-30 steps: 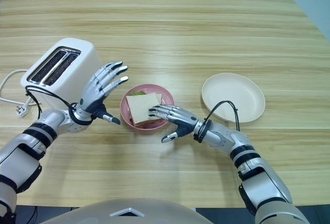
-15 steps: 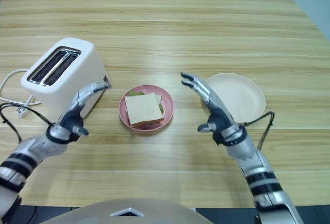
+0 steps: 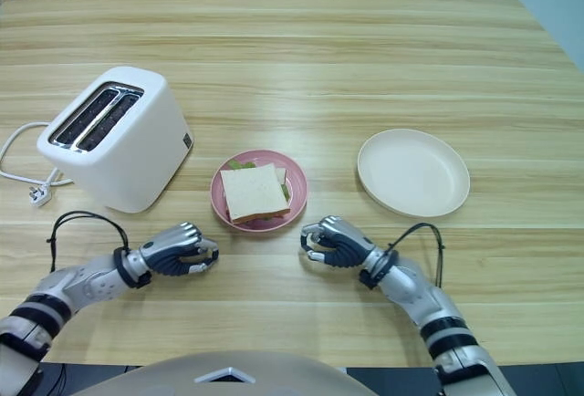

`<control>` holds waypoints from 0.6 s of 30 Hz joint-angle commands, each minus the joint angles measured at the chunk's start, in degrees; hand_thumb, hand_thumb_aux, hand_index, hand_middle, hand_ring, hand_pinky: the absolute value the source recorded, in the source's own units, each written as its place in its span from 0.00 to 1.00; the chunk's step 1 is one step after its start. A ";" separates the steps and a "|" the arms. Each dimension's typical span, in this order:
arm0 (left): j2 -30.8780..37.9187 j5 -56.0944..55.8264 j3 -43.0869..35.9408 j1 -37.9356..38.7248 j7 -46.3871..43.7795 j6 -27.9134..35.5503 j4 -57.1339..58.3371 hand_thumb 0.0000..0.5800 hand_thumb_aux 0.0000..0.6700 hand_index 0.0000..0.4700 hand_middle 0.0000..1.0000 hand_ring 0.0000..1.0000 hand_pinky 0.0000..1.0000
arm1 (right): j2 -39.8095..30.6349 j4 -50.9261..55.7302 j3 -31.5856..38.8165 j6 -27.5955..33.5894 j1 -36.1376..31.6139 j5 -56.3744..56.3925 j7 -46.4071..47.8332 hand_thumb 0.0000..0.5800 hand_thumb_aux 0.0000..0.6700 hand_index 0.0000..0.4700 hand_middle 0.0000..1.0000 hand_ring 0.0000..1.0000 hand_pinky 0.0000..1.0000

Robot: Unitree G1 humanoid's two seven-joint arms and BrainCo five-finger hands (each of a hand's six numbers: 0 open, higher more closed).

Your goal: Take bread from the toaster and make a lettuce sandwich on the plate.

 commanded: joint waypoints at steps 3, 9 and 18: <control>-5.13 10.32 -2.35 -4.89 8.55 7.48 8.74 1.00 1.00 1.00 1.00 1.00 1.00 | 4.29 11.69 4.36 3.39 -7.92 -13.66 -12.92 1.00 1.00 1.00 1.00 1.00 1.00; -9.36 12.32 -4.18 -10.71 15.74 11.13 18.02 1.00 1.00 1.00 1.00 1.00 1.00 | 8.21 22.11 5.89 7.31 -15.94 -16.78 -24.69 1.00 1.00 1.00 1.00 1.00 1.00; -13.47 9.95 -3.82 -18.89 22.88 10.41 29.11 1.00 1.00 1.00 1.00 1.00 1.00 | 10.01 26.07 6.27 5.12 -18.60 -14.23 -32.22 1.00 1.00 1.00 1.00 1.00 1.00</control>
